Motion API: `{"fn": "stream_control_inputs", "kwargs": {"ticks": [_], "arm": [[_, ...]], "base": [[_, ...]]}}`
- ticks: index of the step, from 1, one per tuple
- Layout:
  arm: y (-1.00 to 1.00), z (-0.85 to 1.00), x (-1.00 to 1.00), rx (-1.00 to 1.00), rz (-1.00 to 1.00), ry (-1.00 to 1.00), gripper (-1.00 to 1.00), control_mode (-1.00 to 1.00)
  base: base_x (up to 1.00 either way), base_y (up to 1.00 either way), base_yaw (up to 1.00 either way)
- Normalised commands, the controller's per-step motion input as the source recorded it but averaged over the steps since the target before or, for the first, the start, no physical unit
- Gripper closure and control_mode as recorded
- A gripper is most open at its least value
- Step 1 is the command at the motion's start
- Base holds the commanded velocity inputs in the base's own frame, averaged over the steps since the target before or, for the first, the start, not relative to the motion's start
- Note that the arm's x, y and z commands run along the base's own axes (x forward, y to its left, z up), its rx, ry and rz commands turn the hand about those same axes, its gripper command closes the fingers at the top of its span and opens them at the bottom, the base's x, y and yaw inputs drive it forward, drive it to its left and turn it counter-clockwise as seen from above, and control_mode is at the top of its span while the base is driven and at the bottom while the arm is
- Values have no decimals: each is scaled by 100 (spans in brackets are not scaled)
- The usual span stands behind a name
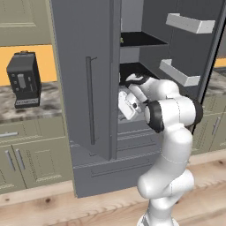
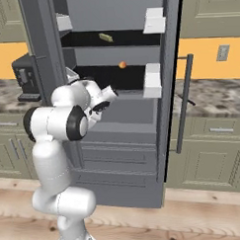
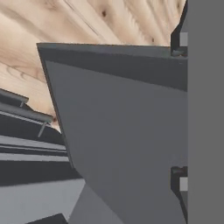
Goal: Retrieve the butter from the fridge and place it on a plate on the dining table. Then retrieve the butter knife by the fridge and place it near the plate.
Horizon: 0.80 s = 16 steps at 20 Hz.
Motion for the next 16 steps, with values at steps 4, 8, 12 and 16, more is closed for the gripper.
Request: {"fn": "stream_control_inputs", "kwargs": {"ticks": [4, 8, 12, 16], "arm": [[70, -6, 0, 7, 7, 14, -100, -100], [83, -1, -11, 2, 6, 12, -100, -100], [99, -6, -37, 0, 0, 8, -100, -100], [100, -7, -79, 0, -3, 1, -100, -100]], "base": [[0, 0, 0], [0, 0, 0], [0, 0, 0], [0, 0, 0]]}}
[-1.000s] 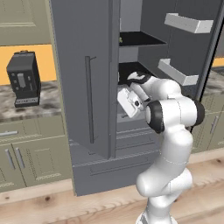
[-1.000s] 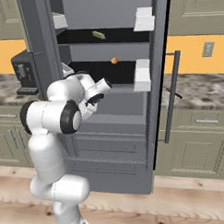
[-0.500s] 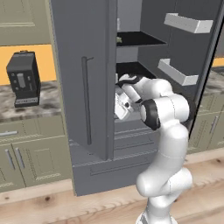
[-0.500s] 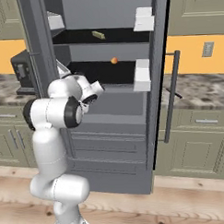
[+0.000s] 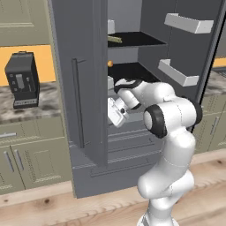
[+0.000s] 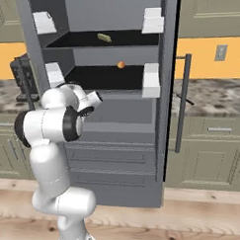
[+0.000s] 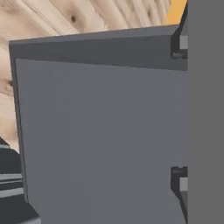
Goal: Retrieve the butter from the fridge and place it on a plate on the dining table. Then retrieve the butter knife by the fridge and place it near the plate.
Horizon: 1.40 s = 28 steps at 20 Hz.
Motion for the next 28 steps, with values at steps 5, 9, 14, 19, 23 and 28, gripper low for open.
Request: {"fn": "stream_control_inputs", "kwargs": {"ticks": [5, 9, 14, 19, 23, 28], "arm": [[100, 0, -61, 0, 0, 4, -100, -100], [100, 2, -46, -1, 0, 7, -100, -100], [44, 14, -13, -3, -1, 7, -100, -100], [-26, 4, -4, -2, -1, 4, -100, -100], [-94, 0, 0, -19, 0, 0, -100, -100], [-100, 4, -4, -34, 5, -5, -100, -100]], "base": [[0, 0, 0], [0, 0, 0], [0, 0, 0], [0, 0, 0], [0, 0, 0], [0, 0, 0]]}}
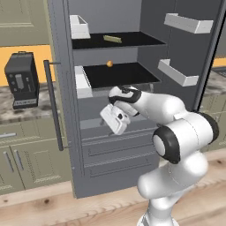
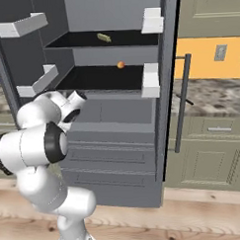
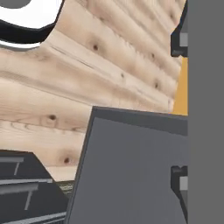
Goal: Retrieve the butter from the fridge and place it on a plate on the dining table. Then retrieve the butter knife by the fridge and place it near the plate.
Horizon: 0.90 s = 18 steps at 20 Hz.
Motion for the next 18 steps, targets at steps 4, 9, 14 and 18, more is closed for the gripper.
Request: {"fn": "stream_control_inputs", "kwargs": {"ticks": [4, 9, 14, 18], "arm": [[-100, 21, -14, -49, 36, -13, -100, -100], [-75, 55, -37, -37, 63, -7, -100, -100], [-49, 65, -62, -34, 71, -6, -100, -100], [-37, 72, -88, -18, 67, -16, -100, -100]], "base": [[0, 0, 0], [0, 0, 0], [0, 0, 0], [0, 0, 0]]}}
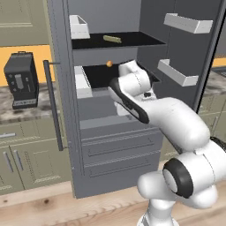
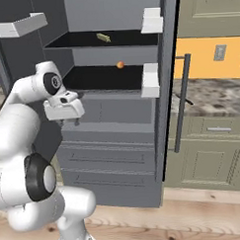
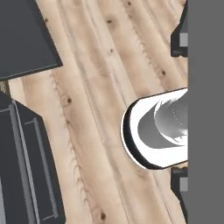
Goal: Retrieve the butter from the fridge and place it on a plate on the dining table. Then retrieve the butter knife by the fridge and place it near the plate.
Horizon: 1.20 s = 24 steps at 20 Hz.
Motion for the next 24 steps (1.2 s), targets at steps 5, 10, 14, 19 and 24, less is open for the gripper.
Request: {"fn": "stream_control_inputs", "kwargs": {"ticks": [5, 10, 14, 19, 24], "arm": [[-47, 77, -53, 29, 20, -11, -100, -100], [-4, 71, -19, 26, -6, 3, -100, -100], [1, 36, -19, -5, -3, 0, -100, -100], [0, 1, -49, -1, 1, -3, -100, -100], [8, 0, -72, -2, 12, -12, -100, -100]], "base": [[0, 0, 0], [0, 0, 0], [0, 0, 0], [0, 0, 0], [0, 0, 0]]}}
